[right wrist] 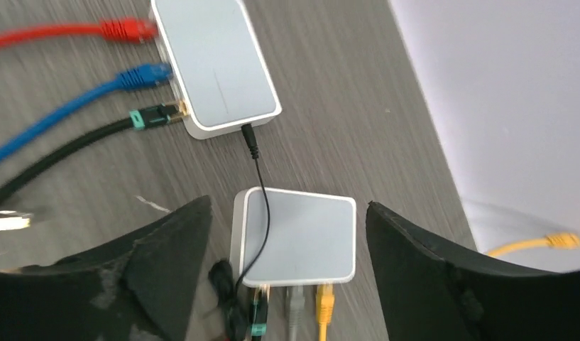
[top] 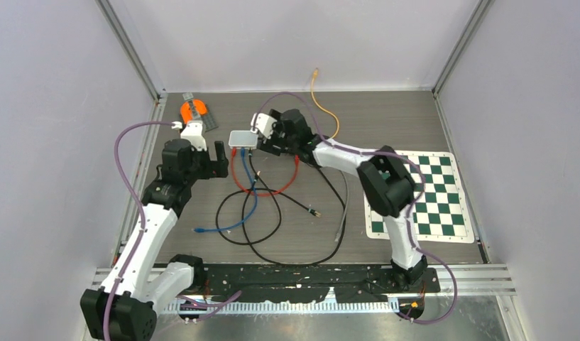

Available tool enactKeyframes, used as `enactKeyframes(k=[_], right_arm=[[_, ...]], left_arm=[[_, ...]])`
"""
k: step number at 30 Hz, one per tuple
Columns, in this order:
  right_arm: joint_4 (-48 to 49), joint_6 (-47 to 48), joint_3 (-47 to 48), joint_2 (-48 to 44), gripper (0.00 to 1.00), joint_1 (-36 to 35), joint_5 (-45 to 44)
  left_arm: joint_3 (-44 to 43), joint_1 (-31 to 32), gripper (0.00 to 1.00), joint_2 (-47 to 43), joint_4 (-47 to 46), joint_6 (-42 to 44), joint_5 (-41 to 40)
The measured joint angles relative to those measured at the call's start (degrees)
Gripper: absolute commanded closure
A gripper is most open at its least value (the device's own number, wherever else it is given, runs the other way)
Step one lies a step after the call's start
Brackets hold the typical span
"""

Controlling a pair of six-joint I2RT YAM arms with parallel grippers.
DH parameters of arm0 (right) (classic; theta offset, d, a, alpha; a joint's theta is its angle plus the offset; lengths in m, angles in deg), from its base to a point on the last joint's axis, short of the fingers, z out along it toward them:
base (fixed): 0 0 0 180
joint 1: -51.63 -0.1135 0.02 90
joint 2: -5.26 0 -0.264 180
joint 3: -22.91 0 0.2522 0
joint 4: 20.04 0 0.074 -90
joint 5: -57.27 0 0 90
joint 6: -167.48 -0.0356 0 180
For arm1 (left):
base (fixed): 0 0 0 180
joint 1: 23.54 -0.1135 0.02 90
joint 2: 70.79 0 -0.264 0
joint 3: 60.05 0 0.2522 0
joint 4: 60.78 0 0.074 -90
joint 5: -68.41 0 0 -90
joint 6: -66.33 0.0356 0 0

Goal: Insert the plug into the switch port
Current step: Place the switch port at the center of the board, then reset both arms

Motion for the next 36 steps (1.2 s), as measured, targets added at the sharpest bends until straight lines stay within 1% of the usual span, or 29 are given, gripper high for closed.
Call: enactKeyframes(k=[3, 5, 10, 15, 20, 24, 28, 31, 36], right_arm=[[3.34, -7.43, -9.20, -10.62, 0.00, -0.07, -1.22], [4.50, -12.13, -14.08, -18.01, 0.04, -0.09, -3.10], [4.50, -24.06, -24.15, -37.77, 0.04, -0.46, -10.08], [-5.95, -35.01, -29.29, -53.29, 0.05, -0.57, -14.45], [-16.52, -48.41, -37.79, -68.48, 0.05, -0.87, -20.63], [-24.76, -56.57, -41.22, -77.29, 0.05, -0.90, -26.82], [-30.71, -61.90, -41.29, -82.38, 0.04, -0.87, -32.46], [-33.44, -63.71, -41.38, -84.54, 0.05, -0.90, -35.01], [-35.06, -65.48, -43.36, -86.86, 0.05, -0.90, -37.18]], left_arm=[[0.96, 0.00, 0.01, -2.56, -0.96, 0.31, 3.78], [1.68, 0.00, 0.00, -4.33, -2.10, 0.37, 7.37], [3.87, 0.02, 0.00, -7.26, -6.45, 0.15, 17.22], [6.43, 0.13, 0.00, -9.09, -10.05, -0.85, 26.34], [9.07, 0.81, 0.00, -13.07, -15.91, -3.80, 35.69], [12.11, 1.20, 0.00, -15.72, -22.10, -7.13, 38.73], [15.50, 1.38, 0.00, -17.33, -24.72, -9.42, 38.91], [17.64, 1.62, 0.01, -19.26, -25.05, -9.79, 38.49], [17.92, 2.01, 0.00, -20.35, -24.81, -10.21, 37.90]])
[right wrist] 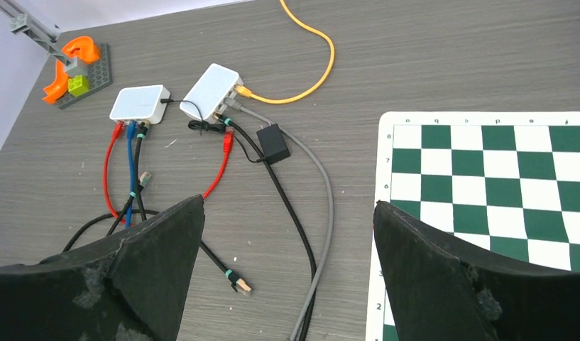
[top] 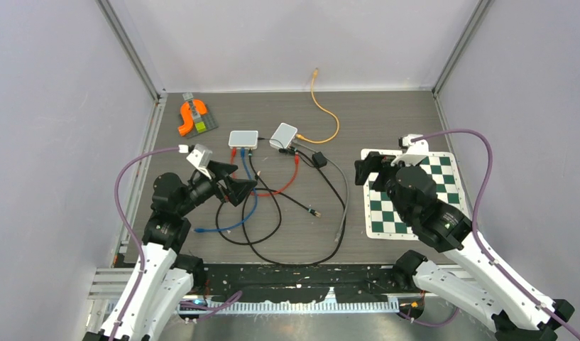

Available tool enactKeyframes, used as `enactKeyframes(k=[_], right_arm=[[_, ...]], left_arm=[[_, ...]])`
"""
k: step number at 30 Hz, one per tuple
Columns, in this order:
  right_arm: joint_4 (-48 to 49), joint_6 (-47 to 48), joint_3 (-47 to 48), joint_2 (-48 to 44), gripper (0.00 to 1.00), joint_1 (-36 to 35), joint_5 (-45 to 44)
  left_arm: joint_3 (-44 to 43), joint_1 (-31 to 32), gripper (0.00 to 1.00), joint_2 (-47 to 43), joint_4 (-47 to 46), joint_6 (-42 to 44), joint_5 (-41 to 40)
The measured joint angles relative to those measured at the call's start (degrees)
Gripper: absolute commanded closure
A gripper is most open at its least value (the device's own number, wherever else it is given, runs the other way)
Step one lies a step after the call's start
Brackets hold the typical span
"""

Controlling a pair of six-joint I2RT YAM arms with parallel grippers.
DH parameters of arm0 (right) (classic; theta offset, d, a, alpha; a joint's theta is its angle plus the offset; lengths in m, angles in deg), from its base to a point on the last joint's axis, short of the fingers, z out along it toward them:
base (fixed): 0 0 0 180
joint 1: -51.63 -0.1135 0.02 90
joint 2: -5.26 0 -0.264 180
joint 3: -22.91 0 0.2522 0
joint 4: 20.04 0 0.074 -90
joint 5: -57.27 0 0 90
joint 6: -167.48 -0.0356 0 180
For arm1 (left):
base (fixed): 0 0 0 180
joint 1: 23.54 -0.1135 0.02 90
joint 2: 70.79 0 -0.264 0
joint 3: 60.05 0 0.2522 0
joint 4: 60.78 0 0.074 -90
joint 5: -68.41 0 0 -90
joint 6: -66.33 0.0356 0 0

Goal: Insert the plug into the switch port
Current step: Reset both arms

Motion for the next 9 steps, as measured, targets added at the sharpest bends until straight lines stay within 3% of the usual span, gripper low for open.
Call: enactKeyframes(k=[9], right_arm=[[-1.29, -1.60, -2.21, -0.70, 0.05, -0.04, -0.61]], left_arm=[[-0.17, 0.00, 0.00, -1.07, 1.88, 0.09, -1.18]])
